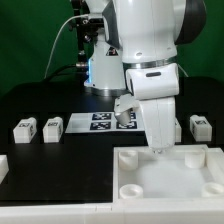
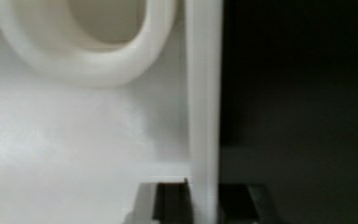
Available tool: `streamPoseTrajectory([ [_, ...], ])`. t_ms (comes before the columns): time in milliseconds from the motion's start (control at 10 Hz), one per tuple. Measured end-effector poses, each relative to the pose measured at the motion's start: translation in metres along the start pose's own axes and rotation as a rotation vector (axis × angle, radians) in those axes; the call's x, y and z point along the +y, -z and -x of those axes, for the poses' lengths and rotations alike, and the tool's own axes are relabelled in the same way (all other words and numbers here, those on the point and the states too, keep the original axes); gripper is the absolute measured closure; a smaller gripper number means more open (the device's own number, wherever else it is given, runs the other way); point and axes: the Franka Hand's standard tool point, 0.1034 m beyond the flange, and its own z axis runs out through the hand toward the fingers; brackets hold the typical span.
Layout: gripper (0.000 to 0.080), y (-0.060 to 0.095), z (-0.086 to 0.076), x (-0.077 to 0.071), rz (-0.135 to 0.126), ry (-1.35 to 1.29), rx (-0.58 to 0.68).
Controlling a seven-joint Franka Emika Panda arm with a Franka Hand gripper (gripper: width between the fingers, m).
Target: Assemble one leg
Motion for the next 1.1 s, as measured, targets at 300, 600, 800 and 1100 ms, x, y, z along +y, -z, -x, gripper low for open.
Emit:
streamPoseTrajectory([
  [300,0.0742,-0.0002,0.0006,-0.0002,-0.001,-0.007,0.003],
  [600,0.0323,-0.0004,0.0009,-0.0003,-0.002,-0.009,0.003],
  [800,0.0198,-0.0005,0.0011,-0.0003,-0.002,-0.009,0.003],
  [1100,0.0152,-0.0005,0.0012,-0.0004,-0.002,-0.009,0.003],
])
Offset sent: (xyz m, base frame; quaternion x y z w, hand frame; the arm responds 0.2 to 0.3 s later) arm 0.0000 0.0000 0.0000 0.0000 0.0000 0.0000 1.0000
